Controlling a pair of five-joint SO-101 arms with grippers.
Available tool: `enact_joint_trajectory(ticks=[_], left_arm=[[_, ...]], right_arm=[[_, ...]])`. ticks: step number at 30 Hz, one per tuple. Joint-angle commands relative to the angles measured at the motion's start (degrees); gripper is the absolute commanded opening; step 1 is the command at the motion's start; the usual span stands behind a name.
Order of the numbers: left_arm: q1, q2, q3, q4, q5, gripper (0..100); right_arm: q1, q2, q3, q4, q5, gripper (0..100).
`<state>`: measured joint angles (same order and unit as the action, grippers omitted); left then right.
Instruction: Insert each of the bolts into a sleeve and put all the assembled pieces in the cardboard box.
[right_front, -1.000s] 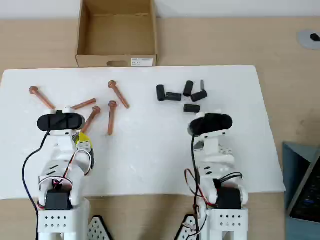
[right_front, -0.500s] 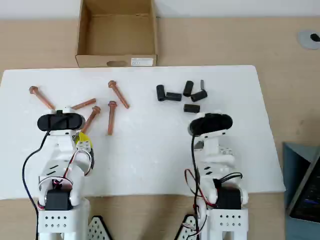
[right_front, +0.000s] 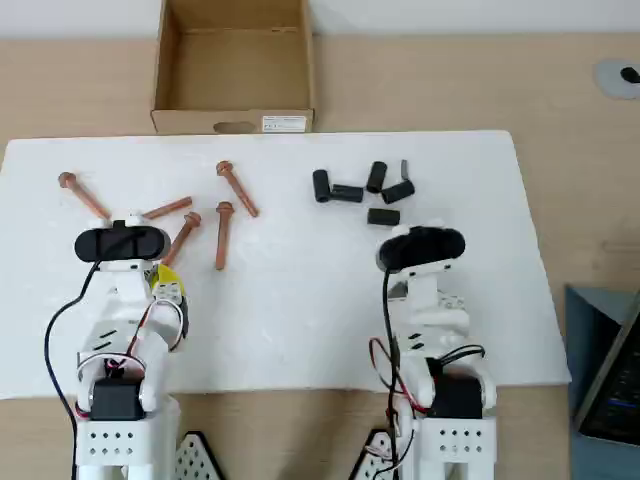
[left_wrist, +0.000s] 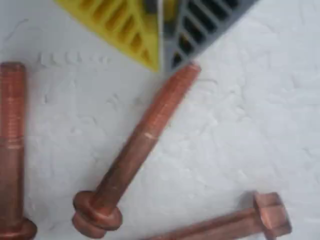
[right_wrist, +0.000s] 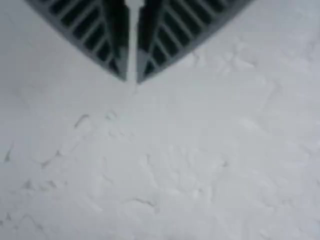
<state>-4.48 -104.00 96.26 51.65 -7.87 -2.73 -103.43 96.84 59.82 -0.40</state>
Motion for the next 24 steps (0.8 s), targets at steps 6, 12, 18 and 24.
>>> enact_joint_trajectory(ticks=[6, 12, 18, 24], left_arm=[[0.0, -0.2, 0.8, -0.5, 0.2, 1], [0.4, -0.2, 0.8, -0.5, -0.1, 1], [3.1, -0.2, 0.8, -0.5, -0.2, 1], [3.0, -0.2, 0.8, -0.5, 0.2, 1]], right_arm=[[-0.5, -5.6, 0.0, 0.1, -0.6, 1.0], [-0.5, -5.6, 0.0, 0.1, -0.6, 1.0], [-0.5, -5.6, 0.0, 0.1, -0.6, 1.0], [-0.5, -5.6, 0.0, 0.1, -0.6, 1.1]])
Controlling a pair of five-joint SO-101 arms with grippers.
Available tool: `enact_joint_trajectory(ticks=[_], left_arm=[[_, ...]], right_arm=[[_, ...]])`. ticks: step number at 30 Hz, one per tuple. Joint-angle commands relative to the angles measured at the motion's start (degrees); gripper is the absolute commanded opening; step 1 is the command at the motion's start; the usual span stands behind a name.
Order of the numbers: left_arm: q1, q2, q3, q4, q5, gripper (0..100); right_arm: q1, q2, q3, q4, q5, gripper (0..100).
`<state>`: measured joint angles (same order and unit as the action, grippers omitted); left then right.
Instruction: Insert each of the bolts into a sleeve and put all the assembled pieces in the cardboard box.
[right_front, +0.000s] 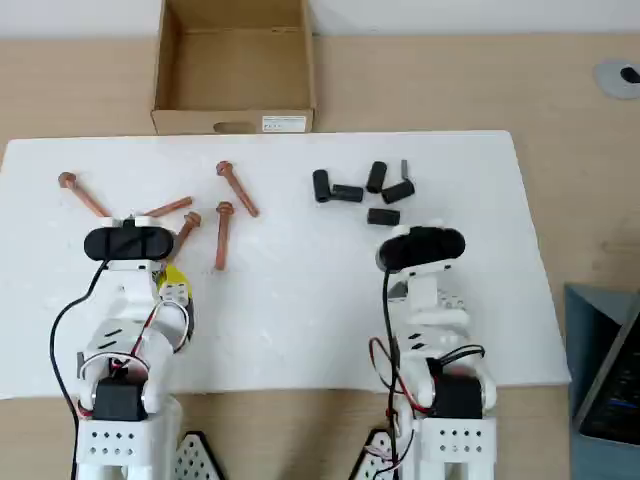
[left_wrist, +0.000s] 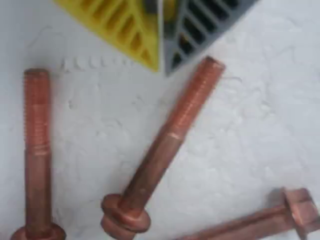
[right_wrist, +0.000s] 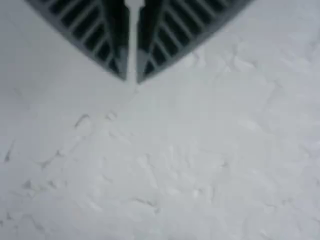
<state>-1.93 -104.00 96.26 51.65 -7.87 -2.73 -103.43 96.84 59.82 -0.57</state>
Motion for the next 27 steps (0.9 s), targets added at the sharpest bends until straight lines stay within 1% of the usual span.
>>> enact_joint_trajectory(ticks=[1, 20, 23, 27], left_arm=[[0.4, -0.2, 0.8, -0.5, 0.3, 1], [0.8, -0.2, 0.8, -0.6, 0.3, 1], [0.4, -0.2, 0.6, -0.6, 0.3, 1], [0.4, -0.2, 0.7, -0.5, 0.3, 1]], right_arm=[[-0.5, -5.6, 0.0, 0.1, -0.4, 1.1], [0.0, -5.7, 0.0, -0.6, -0.1, 1.1], [-0.5, -5.6, 0.0, -2.6, 2.9, 1.2], [-0.5, -5.6, 0.0, -4.0, 3.1, 1.2]])
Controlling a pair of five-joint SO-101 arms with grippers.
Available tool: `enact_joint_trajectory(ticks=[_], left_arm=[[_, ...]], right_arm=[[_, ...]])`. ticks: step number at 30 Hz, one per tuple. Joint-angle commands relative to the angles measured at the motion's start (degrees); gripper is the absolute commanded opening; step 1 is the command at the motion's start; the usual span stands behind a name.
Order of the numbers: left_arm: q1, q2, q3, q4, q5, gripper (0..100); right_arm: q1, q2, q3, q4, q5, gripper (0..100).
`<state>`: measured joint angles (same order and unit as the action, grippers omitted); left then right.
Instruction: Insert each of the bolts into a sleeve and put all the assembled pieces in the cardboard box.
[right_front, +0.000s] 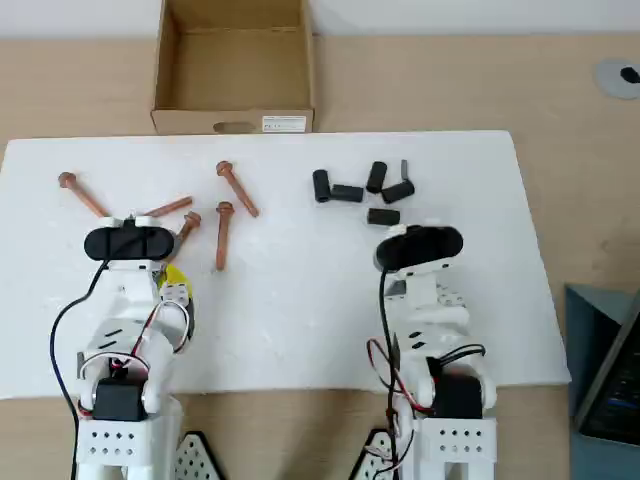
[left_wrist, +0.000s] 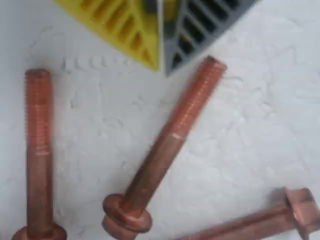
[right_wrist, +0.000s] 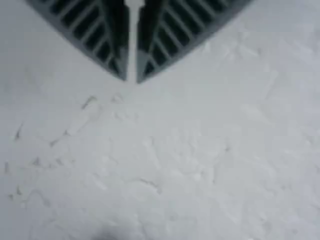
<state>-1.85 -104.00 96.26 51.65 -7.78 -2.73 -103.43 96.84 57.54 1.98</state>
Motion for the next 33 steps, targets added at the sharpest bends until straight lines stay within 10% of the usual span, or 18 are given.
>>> enact_joint_trajectory(ticks=[1, 14, 22, 33], left_arm=[[0.4, -0.2, 0.7, -0.5, 0.2, 1], [0.4, 0.1, -2.5, -0.5, 0.2, 1], [0.4, 0.2, -14.3, 13.7, 0.2, 23], [0.4, 15.9, -27.3, 5.5, 0.2, 23]], right_arm=[[-0.5, -5.6, 0.0, -1.7, 0.5, 1.2], [-0.5, -5.1, -5.2, 1.5, 0.5, 1.2], [0.8, -5.0, -11.3, 7.5, 1.2, 1.2], [1.0, 15.2, -29.1, 7.6, 2.1, 1.2]])
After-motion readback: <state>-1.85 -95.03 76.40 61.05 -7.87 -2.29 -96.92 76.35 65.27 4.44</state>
